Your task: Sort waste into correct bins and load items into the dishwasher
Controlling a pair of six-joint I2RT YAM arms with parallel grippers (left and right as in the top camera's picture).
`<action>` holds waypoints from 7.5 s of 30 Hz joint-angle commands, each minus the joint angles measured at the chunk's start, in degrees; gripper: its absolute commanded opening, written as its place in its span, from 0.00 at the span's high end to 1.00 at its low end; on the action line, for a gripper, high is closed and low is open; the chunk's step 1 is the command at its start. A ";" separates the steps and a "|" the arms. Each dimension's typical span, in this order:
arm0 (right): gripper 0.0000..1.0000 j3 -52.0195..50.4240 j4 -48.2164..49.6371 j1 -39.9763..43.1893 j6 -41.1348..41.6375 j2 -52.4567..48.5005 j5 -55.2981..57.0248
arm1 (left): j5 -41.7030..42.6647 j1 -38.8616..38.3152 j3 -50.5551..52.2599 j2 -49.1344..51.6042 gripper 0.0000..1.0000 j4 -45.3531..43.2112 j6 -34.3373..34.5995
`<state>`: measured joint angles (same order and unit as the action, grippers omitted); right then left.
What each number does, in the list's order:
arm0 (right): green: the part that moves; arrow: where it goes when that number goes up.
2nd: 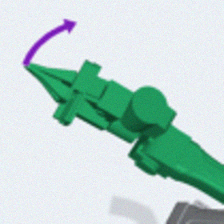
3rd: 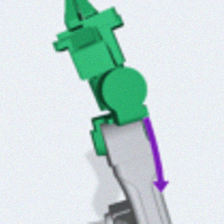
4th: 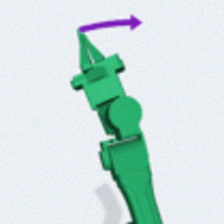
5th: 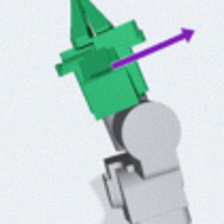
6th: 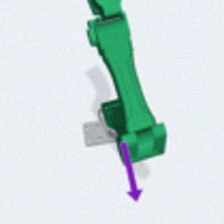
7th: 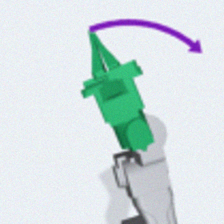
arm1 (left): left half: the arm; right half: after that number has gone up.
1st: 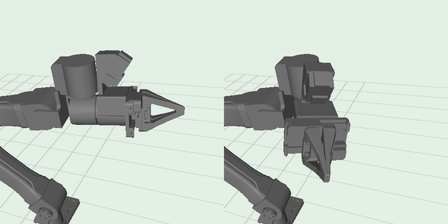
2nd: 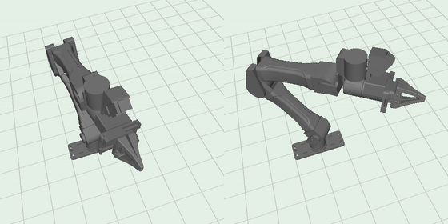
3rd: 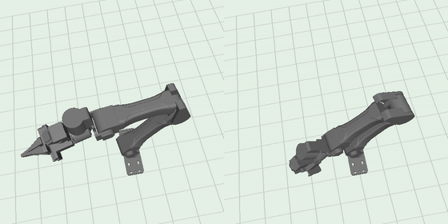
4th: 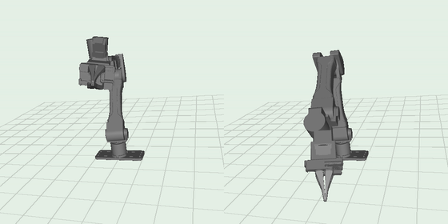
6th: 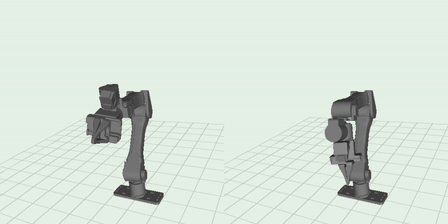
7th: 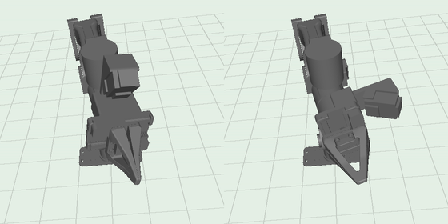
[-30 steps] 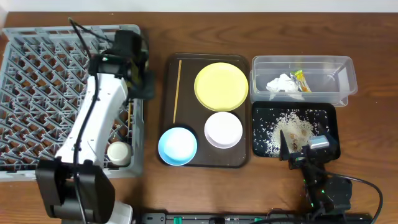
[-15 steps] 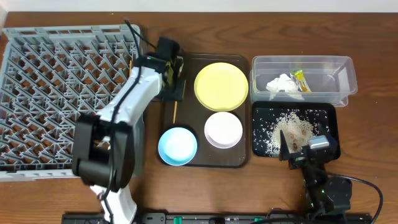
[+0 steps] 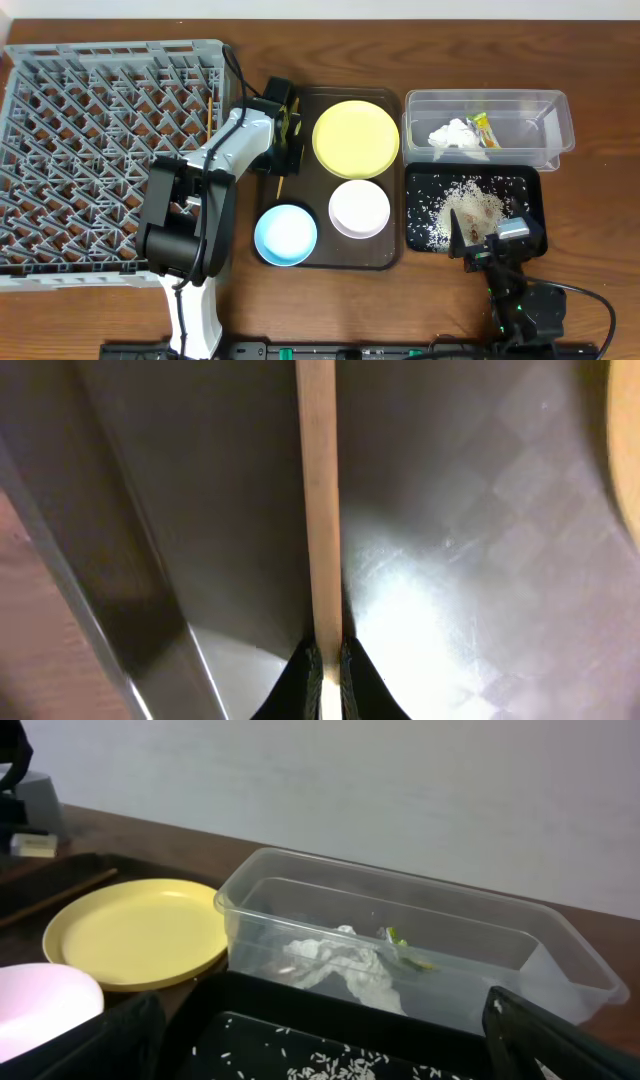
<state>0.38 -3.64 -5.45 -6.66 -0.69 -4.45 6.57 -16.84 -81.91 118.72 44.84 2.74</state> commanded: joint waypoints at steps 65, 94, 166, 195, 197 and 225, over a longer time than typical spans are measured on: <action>0.01 -0.07 -0.24 0.13 0.61 0.37 -0.11 | 2.21 -19.08 13.07 -19.96 0.58 -1.49 8.55; 0.01 -0.07 -0.24 0.13 0.61 0.37 -0.09 | -53.62 -11.87 6.40 -36.72 0.94 6.01 3.13; 0.01 -0.07 -0.24 0.13 0.61 0.37 -0.09 | -74.49 -4.09 10.32 -19.58 0.44 -28.22 -11.37; 0.01 -0.07 -0.24 0.13 0.61 0.37 -0.09 | -6.54 -6.34 22.40 -38.23 0.46 15.21 20.50; 0.01 -0.07 -0.24 0.13 0.61 0.37 -0.09 | -6.58 -6.34 23.80 -37.42 0.46 13.97 20.48; 0.01 -0.07 -0.24 0.13 0.61 0.37 -0.09 | -50.27 -6.32 5.55 -38.99 0.94 29.42 21.88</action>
<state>0.38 -3.66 -5.45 -6.68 -0.67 -4.45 -20.97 -23.31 -75.55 81.36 72.58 22.72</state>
